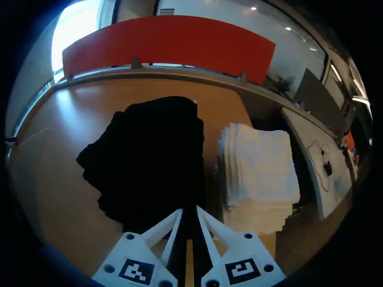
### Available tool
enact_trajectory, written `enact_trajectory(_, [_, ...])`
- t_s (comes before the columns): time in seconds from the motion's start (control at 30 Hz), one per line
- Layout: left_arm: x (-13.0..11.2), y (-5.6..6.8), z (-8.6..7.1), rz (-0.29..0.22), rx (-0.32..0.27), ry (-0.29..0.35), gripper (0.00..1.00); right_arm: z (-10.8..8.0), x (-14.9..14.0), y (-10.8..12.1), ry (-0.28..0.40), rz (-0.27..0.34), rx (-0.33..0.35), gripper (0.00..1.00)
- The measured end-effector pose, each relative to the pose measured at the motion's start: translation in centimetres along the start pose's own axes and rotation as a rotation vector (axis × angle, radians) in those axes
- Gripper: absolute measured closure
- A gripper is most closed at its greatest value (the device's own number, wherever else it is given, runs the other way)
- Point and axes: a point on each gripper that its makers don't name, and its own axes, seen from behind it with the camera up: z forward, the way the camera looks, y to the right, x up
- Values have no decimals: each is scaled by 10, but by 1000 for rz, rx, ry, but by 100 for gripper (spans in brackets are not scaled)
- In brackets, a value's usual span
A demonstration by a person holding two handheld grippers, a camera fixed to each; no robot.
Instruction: Fold towel
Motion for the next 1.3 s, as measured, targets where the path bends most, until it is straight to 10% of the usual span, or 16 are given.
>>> enact_trajectory(0.4, [2,1,1,-1,1,1,9,-5,3,-4,25,13,-1,92])
enact_trajectory(0.87, [4,0,1,-7,0,6,9,-18,11,-5,73,17,-22,63])
enact_trajectory(1.0, [5,-2,1,-8,0,9,9,-22,13,-5,83,26,-31,31])
enact_trajectory(1.3, [7,-7,2,-16,0,15,9,-29,13,-10,97,26,-34,9])
